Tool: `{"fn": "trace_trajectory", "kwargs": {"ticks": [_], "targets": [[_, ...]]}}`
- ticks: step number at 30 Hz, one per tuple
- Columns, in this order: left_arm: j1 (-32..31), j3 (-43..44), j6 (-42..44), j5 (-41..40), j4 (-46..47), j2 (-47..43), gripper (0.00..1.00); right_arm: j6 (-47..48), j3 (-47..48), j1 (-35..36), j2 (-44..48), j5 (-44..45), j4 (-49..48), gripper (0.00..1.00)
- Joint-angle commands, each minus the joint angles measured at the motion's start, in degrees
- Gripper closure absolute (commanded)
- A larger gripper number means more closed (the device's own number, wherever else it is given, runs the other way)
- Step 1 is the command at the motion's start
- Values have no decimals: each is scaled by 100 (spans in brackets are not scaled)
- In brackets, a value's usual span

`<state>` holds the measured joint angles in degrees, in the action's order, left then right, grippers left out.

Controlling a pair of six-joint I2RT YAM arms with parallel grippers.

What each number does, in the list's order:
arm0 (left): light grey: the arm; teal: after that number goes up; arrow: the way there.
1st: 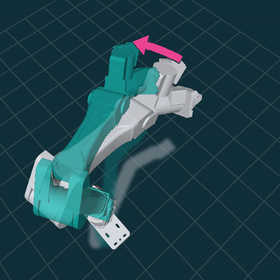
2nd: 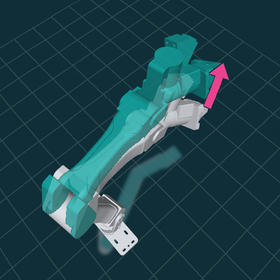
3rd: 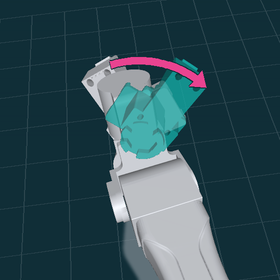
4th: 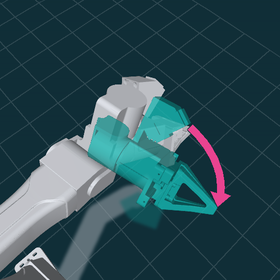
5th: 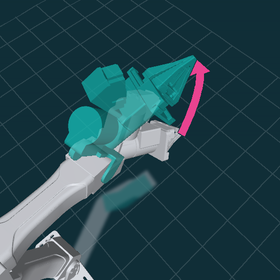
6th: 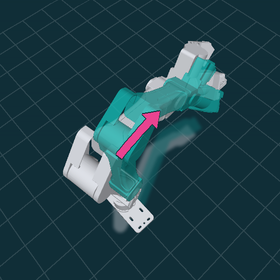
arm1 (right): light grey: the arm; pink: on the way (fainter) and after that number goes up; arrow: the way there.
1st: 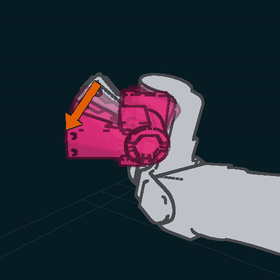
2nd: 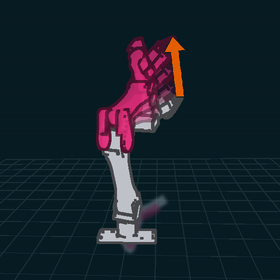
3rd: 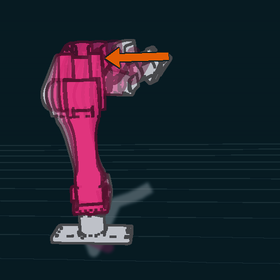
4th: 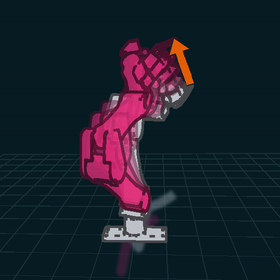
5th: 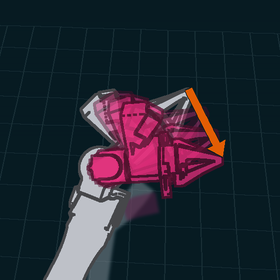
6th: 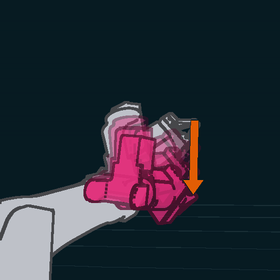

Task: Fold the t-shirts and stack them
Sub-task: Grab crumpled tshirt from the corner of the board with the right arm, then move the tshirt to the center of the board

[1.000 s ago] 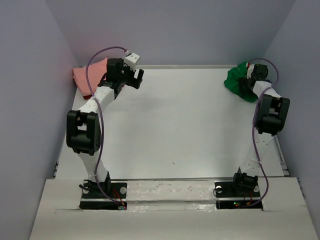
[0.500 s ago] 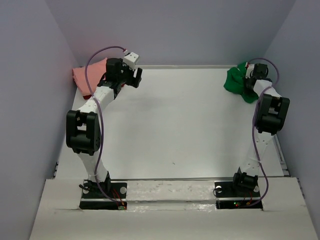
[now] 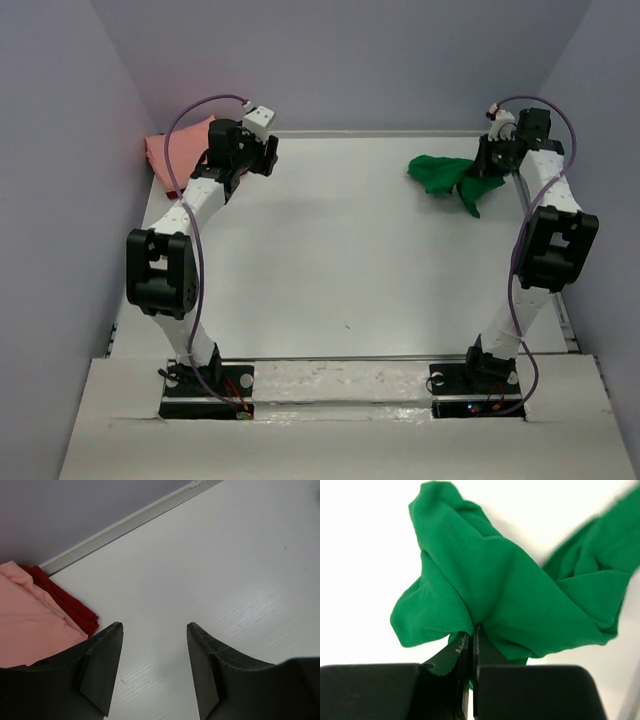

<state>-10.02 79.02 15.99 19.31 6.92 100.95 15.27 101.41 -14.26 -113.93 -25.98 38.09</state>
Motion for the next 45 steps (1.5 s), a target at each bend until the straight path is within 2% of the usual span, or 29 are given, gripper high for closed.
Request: {"fn": "trace_trajectory", "kwargs": {"ticks": [1,7,12,15,20,24,29,34,36,42,44,45], "targets": [[0,-334,-61,-59,196,-672,34,151,-94,529,512,-1040,751,100],[0,-792,1,-85,240,-1103,29,187,-428,1135,959,-1304,1113,100],[9,-783,62,-15,-252,-1112,28,257,-683,1470,1197,-1454,1315,100],[35,-994,62,20,-217,-1305,28,336,-982,1742,1285,-1524,1324,100],[44,-1275,10,55,-147,-1525,27,573,-1114,2287,1084,-1919,1526,100],[53,-1425,-34,99,-50,-1692,26,556,-843,2866,558,-2034,1500,100],[62,-1591,-69,82,55,-1771,25,618,-525,3236,108,-1762,1325,100],[62,-1794,-122,82,213,-1859,25,618,-710,3439,196,-1042,394,100],[79,-1785,-122,64,222,-1859,25,556,-377,3491,20,-945,463,100],[79,-1794,-175,169,257,-1833,21,556,-342,3614,-41,-602,15,100],[79,-1812,-175,170,293,-1807,18,591,-122,3685,-305,-584,251,79],[79,-1803,-175,170,275,-1789,13,600,44,3737,-375,-593,313,68]]}}
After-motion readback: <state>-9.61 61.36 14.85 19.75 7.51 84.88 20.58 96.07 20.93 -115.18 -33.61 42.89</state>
